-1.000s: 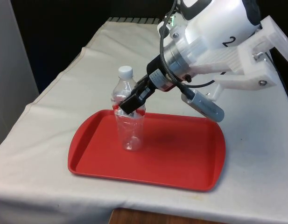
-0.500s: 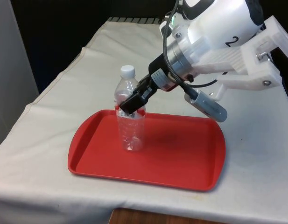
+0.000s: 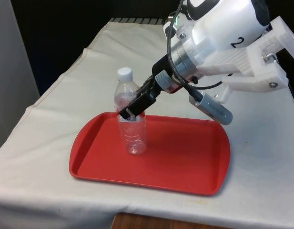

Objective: Place the bottle upright on the tray.

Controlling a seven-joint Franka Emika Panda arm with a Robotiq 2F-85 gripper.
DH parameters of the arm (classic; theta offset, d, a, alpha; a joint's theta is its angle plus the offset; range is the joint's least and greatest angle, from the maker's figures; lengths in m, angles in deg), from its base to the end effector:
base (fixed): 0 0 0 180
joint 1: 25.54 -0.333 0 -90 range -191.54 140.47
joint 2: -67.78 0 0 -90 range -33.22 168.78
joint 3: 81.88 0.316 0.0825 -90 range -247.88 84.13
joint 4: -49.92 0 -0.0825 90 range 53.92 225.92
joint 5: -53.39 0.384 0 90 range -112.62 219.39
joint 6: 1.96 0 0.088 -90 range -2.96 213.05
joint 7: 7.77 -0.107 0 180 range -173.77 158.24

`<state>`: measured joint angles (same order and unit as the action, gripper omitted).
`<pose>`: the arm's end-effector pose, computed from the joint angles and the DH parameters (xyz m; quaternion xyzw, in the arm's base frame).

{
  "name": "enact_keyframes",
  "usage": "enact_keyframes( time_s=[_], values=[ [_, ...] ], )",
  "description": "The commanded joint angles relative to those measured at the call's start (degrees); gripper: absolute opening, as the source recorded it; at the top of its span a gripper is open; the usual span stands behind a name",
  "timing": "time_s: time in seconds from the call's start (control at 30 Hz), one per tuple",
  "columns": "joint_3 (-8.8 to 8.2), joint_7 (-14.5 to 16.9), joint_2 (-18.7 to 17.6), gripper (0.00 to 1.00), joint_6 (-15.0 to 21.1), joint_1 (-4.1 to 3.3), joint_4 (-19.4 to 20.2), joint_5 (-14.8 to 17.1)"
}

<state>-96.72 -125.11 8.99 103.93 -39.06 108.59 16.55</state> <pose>0.7687 0.0067 0.2384 0.5953 -0.6914 0.3009 0.2776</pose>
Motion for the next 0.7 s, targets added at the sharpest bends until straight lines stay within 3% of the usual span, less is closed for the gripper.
enact_keyframes(
  time_s=[0.0,0.67],
  values=[
    [0.0,-0.2,-0.1,1.0,0.2,0.0,-0.1,0.1],
    [0.0,0.0,0.3,1.0,-2.6,-0.4,-1.1,-0.1]
  ],
)
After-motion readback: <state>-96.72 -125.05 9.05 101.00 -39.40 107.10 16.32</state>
